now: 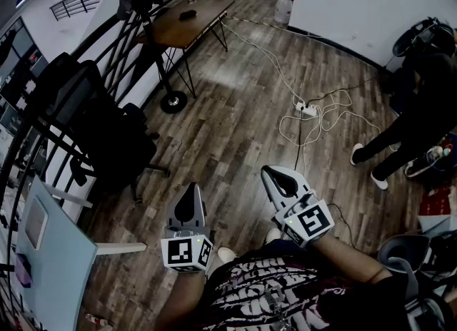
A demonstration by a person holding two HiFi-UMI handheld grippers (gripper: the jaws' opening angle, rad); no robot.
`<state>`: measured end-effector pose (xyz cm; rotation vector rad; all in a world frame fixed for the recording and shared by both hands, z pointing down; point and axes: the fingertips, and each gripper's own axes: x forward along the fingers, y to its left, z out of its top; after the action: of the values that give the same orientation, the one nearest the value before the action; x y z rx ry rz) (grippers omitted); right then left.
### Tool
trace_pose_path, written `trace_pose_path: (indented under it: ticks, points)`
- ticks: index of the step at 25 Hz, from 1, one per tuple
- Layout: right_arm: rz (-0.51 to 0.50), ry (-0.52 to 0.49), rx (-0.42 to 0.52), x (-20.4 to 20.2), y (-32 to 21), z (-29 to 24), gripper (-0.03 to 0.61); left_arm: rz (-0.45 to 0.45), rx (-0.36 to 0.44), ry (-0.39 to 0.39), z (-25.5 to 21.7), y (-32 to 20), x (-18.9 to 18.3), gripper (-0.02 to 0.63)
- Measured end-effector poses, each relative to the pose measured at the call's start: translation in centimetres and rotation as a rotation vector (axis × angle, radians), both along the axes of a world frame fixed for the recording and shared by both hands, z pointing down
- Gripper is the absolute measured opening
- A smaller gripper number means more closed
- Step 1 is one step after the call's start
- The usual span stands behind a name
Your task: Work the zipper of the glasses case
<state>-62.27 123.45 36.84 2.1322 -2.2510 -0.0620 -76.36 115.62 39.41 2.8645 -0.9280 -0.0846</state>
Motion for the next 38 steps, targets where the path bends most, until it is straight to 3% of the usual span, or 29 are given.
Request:
trace_pose_path:
  ticks: [8,15,20,27,32,38]
  points:
    - [0.028,0.007,-0.028,-2.4,0.5,0.4,-0.009,0.004,-0.037,0.019,1.2,-1.1,-2.7,0.008]
    - [0.057,-0.027,-0.074,-0.4,-0.9,2.4,-0.008,0.042,-0.062,0.007,2.7,-2.5,-0.4,0.008]
    - [0.001,-0.065,-0.106,0.7,-3.8,4.6,-0.009,0.028,-0.096,-0.036,4.5,-4.6,1.8,0.008]
    - [-0.051,-0.091,-0.095,7.9,-10.3,3.9,-0.009,-0.036,-0.034,-0.065,3.0,-9.7,7.8,0.008]
    - [-0.094,-0.08,-0.073,13.3,-13.3,3.4,-0.008,-0.076,-0.105,-0.022,3.2,-13.3,13.4,0.008]
    - [-0.095,-0.106,-0.049,20.4,-15.4,2.1,-0.009,-0.072,-0.068,-0.047,1.8,-14.1,20.1,0.008]
